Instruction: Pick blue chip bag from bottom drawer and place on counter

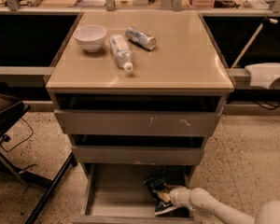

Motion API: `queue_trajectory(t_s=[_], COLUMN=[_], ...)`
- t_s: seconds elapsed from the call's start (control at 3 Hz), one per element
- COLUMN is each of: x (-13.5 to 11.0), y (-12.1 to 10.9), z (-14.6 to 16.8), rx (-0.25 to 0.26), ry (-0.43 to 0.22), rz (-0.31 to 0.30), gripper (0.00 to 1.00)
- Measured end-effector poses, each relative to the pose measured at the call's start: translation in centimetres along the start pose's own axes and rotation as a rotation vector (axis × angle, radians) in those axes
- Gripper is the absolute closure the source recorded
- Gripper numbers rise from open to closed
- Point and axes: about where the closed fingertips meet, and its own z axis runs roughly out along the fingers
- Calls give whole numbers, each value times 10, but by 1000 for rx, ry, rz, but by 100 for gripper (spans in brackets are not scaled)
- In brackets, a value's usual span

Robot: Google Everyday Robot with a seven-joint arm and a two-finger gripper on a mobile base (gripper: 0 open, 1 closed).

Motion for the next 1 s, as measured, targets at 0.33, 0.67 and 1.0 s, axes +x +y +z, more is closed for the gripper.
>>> queue_trajectory(t_s=[0.33, 0.67, 1.0], x=[-5, -18, -51], y=[7, 1, -18], z=[-5, -43, -119], rx=[-22, 19, 150], ry=[-2, 12, -23], rz=[1, 3, -16], gripper=[89, 100, 100])
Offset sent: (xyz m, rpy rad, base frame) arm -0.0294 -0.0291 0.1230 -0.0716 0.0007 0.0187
